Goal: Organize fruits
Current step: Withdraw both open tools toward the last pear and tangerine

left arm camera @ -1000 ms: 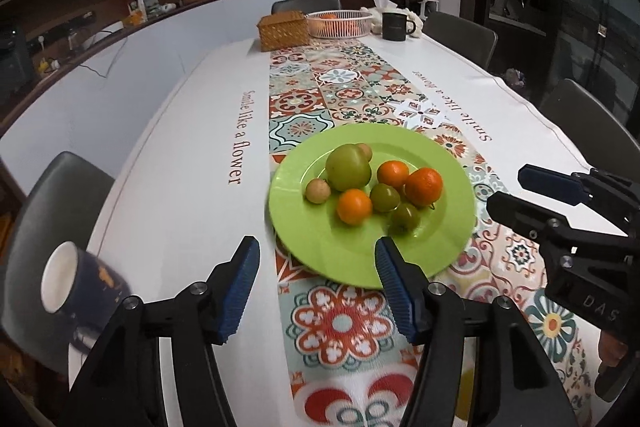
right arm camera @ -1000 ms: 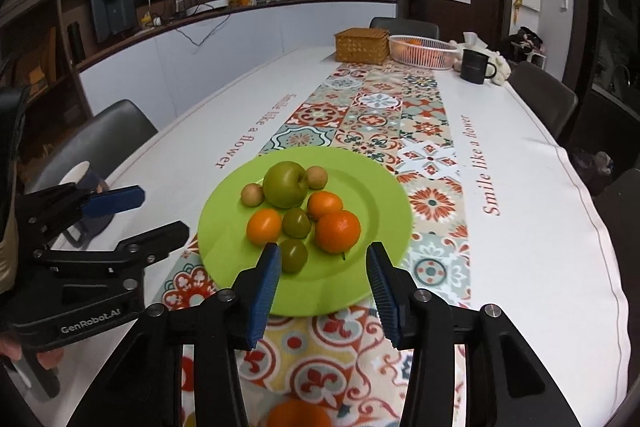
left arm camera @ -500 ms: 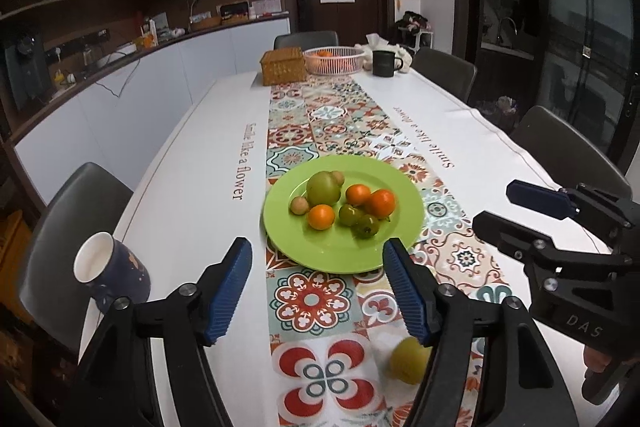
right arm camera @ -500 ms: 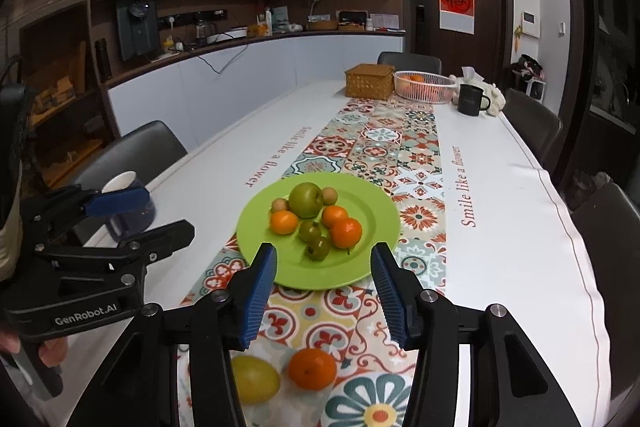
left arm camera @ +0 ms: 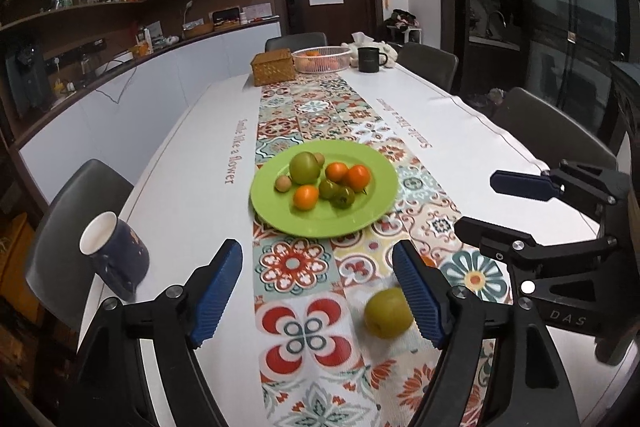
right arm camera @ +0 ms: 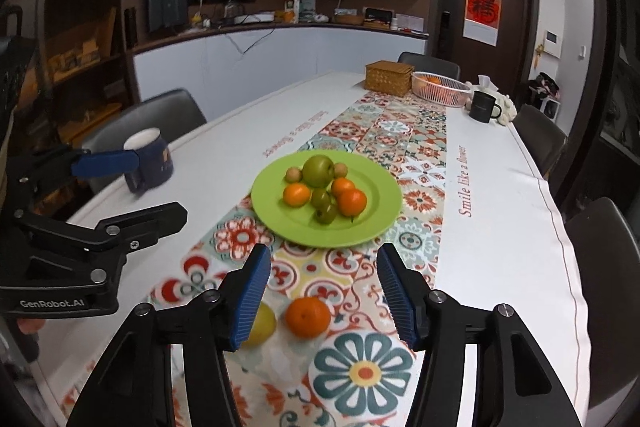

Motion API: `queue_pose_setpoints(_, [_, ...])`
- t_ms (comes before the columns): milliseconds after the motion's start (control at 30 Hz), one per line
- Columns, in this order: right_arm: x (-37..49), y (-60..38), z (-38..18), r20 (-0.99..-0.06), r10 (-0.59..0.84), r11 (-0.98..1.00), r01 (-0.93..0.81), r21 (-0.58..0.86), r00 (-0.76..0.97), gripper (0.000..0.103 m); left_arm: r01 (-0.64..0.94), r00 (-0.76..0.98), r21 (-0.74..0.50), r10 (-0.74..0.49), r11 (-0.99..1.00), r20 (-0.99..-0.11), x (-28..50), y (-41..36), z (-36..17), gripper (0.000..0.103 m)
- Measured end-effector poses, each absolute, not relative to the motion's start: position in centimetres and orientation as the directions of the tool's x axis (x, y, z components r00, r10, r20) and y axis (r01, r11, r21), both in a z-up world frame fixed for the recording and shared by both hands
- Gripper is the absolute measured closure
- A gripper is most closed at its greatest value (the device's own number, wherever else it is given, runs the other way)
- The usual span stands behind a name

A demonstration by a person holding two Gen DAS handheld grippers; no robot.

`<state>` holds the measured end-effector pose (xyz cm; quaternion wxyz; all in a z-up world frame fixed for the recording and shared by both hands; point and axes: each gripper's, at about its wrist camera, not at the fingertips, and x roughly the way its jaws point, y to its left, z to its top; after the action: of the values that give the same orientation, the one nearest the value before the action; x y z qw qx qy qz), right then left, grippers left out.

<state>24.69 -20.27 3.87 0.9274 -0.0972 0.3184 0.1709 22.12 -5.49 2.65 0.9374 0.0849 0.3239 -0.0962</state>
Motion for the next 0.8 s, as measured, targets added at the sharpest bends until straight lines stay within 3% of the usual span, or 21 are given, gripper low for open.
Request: queue_pose_setpoints(800, [26.3, -18.8, -3.7, -0.830, 0.219, 0.799, -0.583, -0.149, 0.513, 0.047, 0.496, 0.583, 0.111, -0.236, 0.861, -0.777, 23.2, -9.1, -4.7, 0.024])
